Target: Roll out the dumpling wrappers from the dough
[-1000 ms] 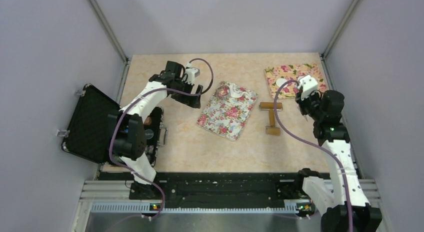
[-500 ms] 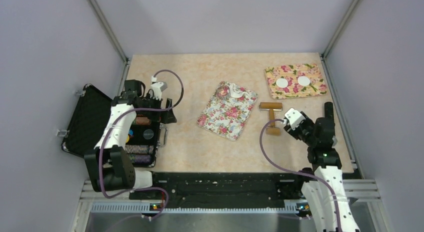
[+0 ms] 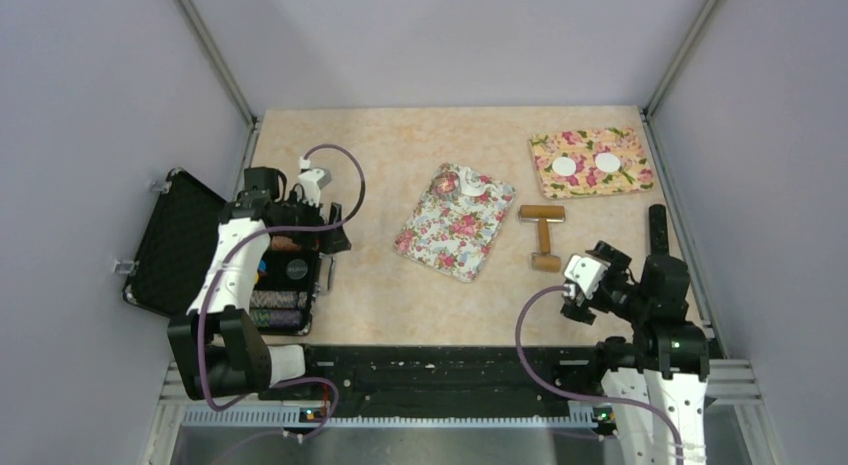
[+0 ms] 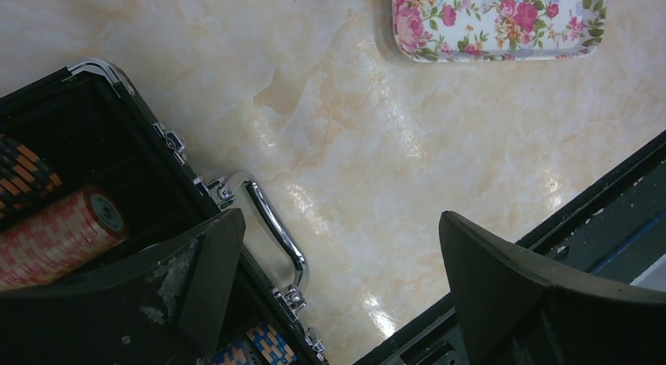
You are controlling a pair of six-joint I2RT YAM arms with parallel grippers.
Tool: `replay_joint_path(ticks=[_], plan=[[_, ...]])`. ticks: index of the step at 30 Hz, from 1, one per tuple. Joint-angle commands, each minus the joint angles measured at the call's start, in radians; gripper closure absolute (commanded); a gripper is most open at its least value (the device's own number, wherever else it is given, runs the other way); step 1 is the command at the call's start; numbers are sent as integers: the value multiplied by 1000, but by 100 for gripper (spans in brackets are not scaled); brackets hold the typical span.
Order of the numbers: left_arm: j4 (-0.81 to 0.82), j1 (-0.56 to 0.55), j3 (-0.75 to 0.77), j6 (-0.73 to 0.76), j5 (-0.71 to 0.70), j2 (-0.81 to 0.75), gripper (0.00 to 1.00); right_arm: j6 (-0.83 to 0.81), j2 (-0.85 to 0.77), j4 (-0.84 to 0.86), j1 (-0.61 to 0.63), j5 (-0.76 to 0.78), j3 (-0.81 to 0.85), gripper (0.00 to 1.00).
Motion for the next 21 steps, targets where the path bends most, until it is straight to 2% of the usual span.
replay_joint_path(ticks=[1,8,10,12,14,16,17,19,21], plan=[[-5,8,40,53,-6,-31,1,9,-4,-119,14,-181,122,1],[-40,7,87,50,-21,-39,1,196,43,-71,14,-372,250,1],[-36,8,88,31,-15,-49,1,397,54,99,14,-354,275,1],[-30,8,91,5,-24,-70,1,722,60,341,13,-166,283,1],[7,11,70,-27,-46,-114,1,936,87,456,14,81,314,1],[70,13,25,-64,-84,-184,1,1051,116,507,14,335,333,1],[105,15,0,-81,-118,-217,1,1094,123,520,14,404,337,1],[184,19,-53,-127,-193,-288,1,1156,119,545,14,503,323,1],[244,28,-98,-148,-213,-357,1,1191,83,592,6,531,269,1]])
